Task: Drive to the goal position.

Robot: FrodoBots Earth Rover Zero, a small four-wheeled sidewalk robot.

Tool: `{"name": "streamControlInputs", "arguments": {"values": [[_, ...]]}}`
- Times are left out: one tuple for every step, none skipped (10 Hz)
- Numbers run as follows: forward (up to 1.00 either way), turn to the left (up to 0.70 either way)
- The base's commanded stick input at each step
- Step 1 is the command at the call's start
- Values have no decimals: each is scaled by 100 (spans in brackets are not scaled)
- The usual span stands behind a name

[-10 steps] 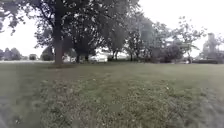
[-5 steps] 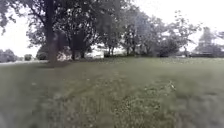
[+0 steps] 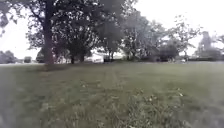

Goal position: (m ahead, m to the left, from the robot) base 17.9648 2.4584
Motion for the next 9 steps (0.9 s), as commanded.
{"name": "streamControlInputs", "arguments": {"values": [[70,0],[70,0],[70,0],[70,0],[70,0],[70,0],[70,0],[70,0],[70,0]]}}
